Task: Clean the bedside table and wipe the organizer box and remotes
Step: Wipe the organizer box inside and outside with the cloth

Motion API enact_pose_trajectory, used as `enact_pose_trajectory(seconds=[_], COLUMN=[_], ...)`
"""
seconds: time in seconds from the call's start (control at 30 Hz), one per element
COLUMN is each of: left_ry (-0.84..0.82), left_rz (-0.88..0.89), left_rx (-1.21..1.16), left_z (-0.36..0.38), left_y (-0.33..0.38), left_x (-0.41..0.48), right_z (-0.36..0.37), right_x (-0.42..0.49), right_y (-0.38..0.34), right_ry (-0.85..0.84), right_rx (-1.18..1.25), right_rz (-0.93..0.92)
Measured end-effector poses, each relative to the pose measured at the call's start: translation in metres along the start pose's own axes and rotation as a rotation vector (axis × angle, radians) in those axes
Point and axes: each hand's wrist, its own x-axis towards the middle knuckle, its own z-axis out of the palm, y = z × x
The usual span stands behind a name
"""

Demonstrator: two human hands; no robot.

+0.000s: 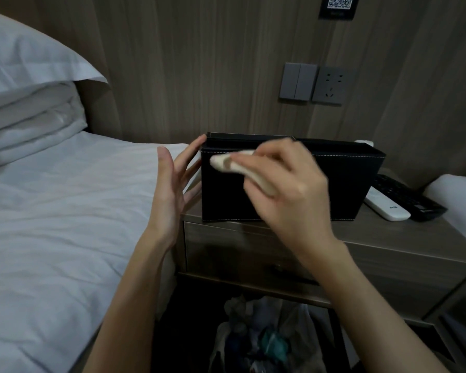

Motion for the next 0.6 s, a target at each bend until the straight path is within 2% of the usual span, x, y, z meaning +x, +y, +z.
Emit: enact_pose_trajectory(seconds=[0.17, 0.3, 0.47, 0.6], left_ry=[0.042, 0.054, 0.065, 0.067], left_rz=[0.017, 0.022, 0.029, 0.039], left_rx=[0.04, 0.035, 0.065, 0.08], left_z=[0.001, 0.001, 0.003, 0.003], left_y=[-0.002, -0.003, -0.004, -0.003], left_x=[0.002, 0.003, 0.003, 0.001], right_z=[0.012, 0.023, 0.029, 0.027], right_x=[0.004, -0.012, -0.046, -0.061], right_y=[0.015, 0.016, 0.02, 0.019], right_ry=[0.004, -0.012, -0.187, -0.406], right_rx=[-0.084, -0.06, -0.027, -0.013], right_rz=[0.108, 0.07, 0.025, 0.0])
